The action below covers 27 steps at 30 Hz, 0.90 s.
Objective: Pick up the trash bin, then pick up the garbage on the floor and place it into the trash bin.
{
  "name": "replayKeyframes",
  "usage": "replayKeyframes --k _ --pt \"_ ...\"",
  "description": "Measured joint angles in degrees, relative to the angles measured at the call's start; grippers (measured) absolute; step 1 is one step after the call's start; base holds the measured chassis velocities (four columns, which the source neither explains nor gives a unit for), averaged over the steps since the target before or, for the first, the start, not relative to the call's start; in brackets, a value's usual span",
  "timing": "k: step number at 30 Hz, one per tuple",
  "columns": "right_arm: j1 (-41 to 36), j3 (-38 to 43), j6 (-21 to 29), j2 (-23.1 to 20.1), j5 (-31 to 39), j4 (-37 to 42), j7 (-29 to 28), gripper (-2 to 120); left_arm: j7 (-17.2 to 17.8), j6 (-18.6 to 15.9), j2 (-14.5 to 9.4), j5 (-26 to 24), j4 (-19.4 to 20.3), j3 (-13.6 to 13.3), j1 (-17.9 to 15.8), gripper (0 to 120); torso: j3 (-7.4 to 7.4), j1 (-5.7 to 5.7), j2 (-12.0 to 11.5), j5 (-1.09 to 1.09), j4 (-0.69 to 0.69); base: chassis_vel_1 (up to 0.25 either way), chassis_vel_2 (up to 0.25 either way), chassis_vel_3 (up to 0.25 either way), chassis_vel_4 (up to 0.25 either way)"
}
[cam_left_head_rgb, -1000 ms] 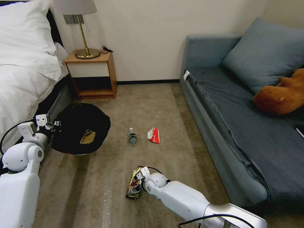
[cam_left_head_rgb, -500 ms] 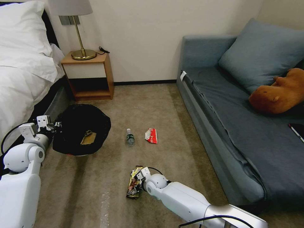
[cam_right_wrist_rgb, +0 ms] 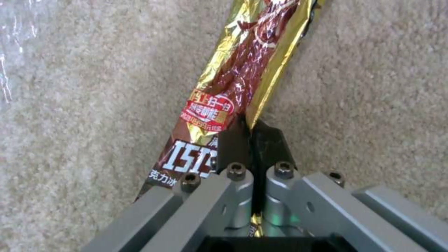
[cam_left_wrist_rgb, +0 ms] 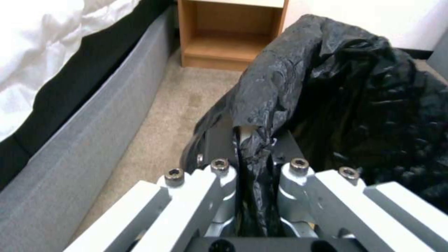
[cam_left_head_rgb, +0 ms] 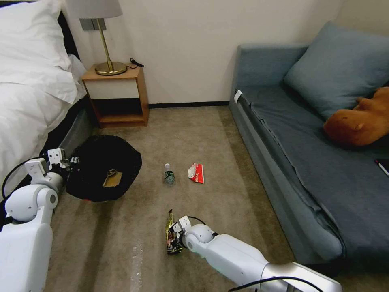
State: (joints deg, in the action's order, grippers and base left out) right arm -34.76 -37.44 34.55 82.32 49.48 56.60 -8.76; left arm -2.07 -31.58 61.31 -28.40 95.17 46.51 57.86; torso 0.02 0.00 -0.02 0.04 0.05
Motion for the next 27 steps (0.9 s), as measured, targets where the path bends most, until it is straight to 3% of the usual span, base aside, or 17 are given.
replayKeyframes --k 27 --pt "4.36 2.76 -1.62 -1.91 -2.34 4.07 0.02 0 -0.65 1.39 0.60 0.62 -0.48 -0.08 1.97 7 -0.02 0.00 0.01 -0.04 -0.05 0.000 0.000 0.000 0.000"
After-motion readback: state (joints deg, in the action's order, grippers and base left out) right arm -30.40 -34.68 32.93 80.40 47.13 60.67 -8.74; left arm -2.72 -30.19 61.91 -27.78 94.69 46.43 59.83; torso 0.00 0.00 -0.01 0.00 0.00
